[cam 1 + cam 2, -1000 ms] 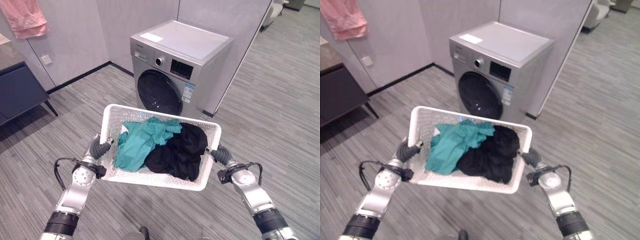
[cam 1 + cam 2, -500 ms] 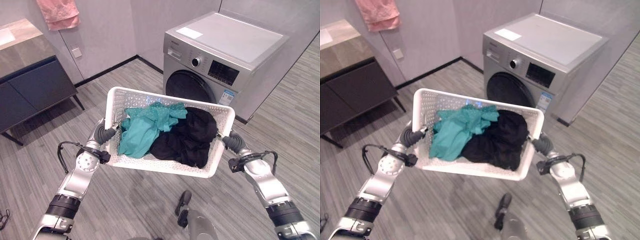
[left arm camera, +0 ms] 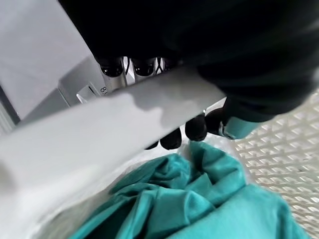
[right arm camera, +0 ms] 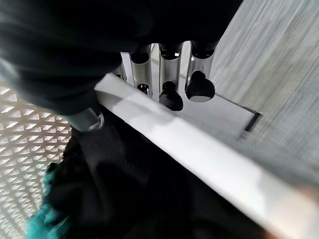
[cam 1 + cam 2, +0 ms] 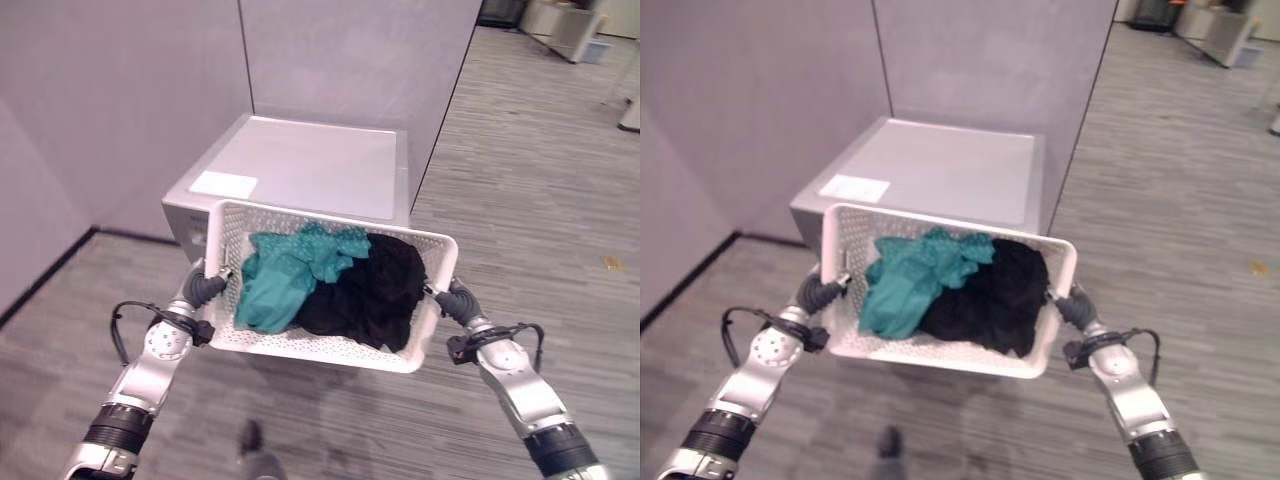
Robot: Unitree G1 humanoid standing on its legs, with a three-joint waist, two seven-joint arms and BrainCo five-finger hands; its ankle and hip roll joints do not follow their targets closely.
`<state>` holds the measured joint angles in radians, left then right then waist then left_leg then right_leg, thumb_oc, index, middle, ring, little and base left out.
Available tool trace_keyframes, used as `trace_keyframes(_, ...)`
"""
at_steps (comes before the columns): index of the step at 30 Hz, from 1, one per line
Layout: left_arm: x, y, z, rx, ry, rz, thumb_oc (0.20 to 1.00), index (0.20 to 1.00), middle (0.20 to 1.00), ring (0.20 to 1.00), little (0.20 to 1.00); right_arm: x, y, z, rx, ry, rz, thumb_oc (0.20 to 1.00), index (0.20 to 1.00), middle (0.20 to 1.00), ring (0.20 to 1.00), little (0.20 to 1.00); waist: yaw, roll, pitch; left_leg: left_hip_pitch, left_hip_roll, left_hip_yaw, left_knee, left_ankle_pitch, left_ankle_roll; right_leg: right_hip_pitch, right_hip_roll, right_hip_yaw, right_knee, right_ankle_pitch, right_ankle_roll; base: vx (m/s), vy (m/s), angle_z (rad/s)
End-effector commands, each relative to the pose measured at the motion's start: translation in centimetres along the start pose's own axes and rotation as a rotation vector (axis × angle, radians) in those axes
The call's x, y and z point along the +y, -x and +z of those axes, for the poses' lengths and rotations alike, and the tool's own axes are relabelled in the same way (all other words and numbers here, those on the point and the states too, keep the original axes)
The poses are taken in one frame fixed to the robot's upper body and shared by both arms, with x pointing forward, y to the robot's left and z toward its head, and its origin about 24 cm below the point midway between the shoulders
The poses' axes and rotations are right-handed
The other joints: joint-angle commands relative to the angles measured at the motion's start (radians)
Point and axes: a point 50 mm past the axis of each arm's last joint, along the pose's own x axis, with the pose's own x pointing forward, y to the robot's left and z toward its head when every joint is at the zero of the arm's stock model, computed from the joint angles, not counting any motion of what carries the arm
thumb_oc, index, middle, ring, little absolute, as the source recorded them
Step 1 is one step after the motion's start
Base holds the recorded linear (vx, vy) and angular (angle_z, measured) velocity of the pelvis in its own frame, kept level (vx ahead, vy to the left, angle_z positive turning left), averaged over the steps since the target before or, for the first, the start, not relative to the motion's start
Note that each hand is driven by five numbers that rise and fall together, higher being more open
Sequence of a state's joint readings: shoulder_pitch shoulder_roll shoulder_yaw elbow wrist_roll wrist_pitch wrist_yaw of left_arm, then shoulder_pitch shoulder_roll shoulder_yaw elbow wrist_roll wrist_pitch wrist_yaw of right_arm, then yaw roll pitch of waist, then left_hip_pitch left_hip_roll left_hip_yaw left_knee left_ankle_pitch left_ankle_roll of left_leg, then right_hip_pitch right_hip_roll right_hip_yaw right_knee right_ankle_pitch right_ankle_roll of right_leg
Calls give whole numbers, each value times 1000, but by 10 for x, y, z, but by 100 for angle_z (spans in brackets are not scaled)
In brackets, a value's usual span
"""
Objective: Grab the laundry basket,head to the washer,open it,put in the laundry and shut it.
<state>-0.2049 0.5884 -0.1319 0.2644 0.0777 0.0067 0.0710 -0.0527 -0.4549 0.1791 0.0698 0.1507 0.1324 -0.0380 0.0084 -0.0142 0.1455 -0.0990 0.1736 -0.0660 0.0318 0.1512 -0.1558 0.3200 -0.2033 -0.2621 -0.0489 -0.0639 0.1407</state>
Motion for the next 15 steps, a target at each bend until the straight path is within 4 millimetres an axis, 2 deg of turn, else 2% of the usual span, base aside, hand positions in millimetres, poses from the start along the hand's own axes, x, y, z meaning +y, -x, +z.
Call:
trace_keyframes(1,100,9,-4,28,-79,384,200,200,200,200,200,-73,-4,41,-175,63,-228,200,200,200,200,200,65,38,-18,91,42,27,61,-122,27,-164,76,-61,117,-63,-84,171,300,-9)
trace_keyframes(3,104,16,-9,44,-102,385,200,200,200,200,200,-63,-6,41,-176,48,-182,200,200,200,200,200,77,38,-28,89,-11,8,99,-174,47,-167,42,-29,145,-64,-67,145,291,-29)
trace_keyframes(4,106,19,-10,46,-113,381,200,200,200,200,200,-57,-8,40,-170,41,-160,200,200,200,200,200,84,39,-35,97,-31,20,103,-192,62,-169,19,-14,158,-62,-54,155,377,-42)
trace_keyframes(5,109,23,-11,47,-122,386,200,200,200,200,200,-52,-9,39,-168,36,-139,200,200,200,200,200,92,39,-41,109,-48,38,102,-203,78,-177,0,4,173,-61,-43,134,506,-45)
trace_keyframes(7,117,32,-11,42,-151,404,200,200,200,200,200,-43,-11,43,-175,43,-93,200,200,200,200,200,118,37,-53,136,-103,95,92,-233,129,-216,-70,44,201,-34,0,65,490,-82)
trace_keyframes(9,122,38,-4,9,-155,421,200,200,200,200,200,-42,-10,43,-177,32,-94,200,200,200,200,200,138,29,-58,162,-145,136,72,-247,163,-250,-126,39,230,0,32,9,397,-108)
trace_keyframes(12,123,39,9,-43,-171,419,200,200,200,200,200,-50,-3,46,-196,29,-131,200,200,200,200,200,134,19,-55,180,-182,133,54,-250,192,-275,-142,46,309,2,33,6,257,-14)
trace_keyframes(13,125,37,15,-66,-179,422,200,200,200,200,200,-54,-1,47,-204,24,-148,200,200,200,200,200,129,18,-54,180,-191,124,54,-250,203,-281,-131,52,345,3,28,-19,232,51)
trace_keyframes(14,126,34,24,-91,-195,424,200,200,200,200,200,-64,3,52,-221,32,-182,200,200,200,200,200,121,13,-44,180,-207,115,64,-257,223,-303,-116,51,439,-3,17,-22,167,54)
trace_keyframes(15,126,34,25,-92,-194,424,200,200,200,200,200,-64,3,52,-221,32,-184,200,200,200,200,200,121,12,-42,179,-209,114,66,-258,224,-307,-119,52,450,-8,17,-21,150,47)
